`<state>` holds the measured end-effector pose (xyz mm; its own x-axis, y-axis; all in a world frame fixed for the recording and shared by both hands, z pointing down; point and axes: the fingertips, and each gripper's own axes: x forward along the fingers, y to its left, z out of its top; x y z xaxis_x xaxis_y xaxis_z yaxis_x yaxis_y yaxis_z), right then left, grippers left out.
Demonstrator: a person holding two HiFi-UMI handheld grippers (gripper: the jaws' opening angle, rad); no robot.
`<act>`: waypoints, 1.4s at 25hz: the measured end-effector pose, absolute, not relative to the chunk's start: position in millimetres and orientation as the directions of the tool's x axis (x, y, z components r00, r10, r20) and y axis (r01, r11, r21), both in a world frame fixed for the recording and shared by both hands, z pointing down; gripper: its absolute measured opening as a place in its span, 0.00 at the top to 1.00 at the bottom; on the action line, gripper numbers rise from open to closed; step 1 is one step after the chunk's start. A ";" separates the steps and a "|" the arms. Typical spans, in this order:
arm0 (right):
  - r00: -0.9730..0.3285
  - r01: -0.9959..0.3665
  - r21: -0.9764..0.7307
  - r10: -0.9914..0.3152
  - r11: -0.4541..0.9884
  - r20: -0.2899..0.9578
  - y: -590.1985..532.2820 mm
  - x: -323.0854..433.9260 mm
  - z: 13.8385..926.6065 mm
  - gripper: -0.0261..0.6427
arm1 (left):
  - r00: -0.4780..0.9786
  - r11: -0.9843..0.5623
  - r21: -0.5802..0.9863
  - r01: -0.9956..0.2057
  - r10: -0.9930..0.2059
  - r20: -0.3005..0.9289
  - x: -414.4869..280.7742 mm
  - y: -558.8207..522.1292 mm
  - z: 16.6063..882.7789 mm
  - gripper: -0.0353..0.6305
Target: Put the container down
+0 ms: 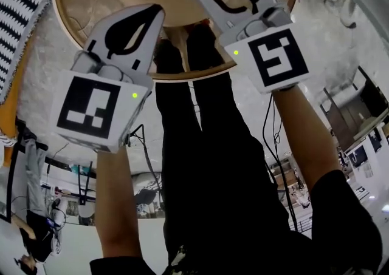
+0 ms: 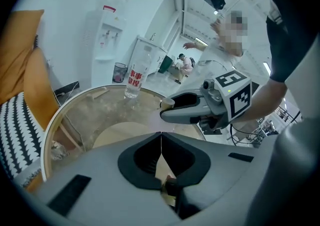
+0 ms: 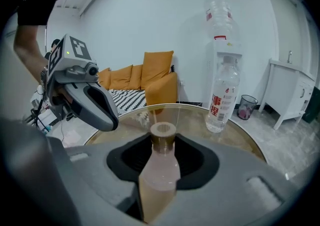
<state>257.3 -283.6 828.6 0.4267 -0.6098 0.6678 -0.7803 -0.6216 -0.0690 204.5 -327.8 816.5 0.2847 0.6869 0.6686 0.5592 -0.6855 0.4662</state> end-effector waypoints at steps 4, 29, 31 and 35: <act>0.443 -0.775 -0.064 -0.614 -0.628 0.653 -283.6 262.6 833.9 0.76 | 0.278 -0.681 0.467 0.564 0.690 0.669 198.6 -319.0 819.5 0.93; 0.516 -0.760 0.007 -0.597 -0.650 0.614 -257.7 234.2 846.4 0.75 | 0.271 -0.666 0.474 0.576 0.703 0.658 169.0 -296.1 811.9 0.93; 0.518 -0.758 0.011 -0.592 -0.652 0.617 -255.3 233.8 842.0 0.75 | 0.275 -0.666 0.469 0.580 0.702 0.656 167.7 -293.5 803.5 0.93; 0.517 -0.769 0.020 -0.603 -0.639 0.607 -258.1 234.8 831.2 0.65 | 0.279 -0.656 0.457 0.600 0.707 0.650 166.9 -291.9 789.5 0.93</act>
<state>234.8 -258.1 831.2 0.5172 -0.6032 0.6071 -0.7688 -0.6392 0.0199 166.9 -291.9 789.5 0.2785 0.7074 0.6496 0.6004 -0.6561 0.4571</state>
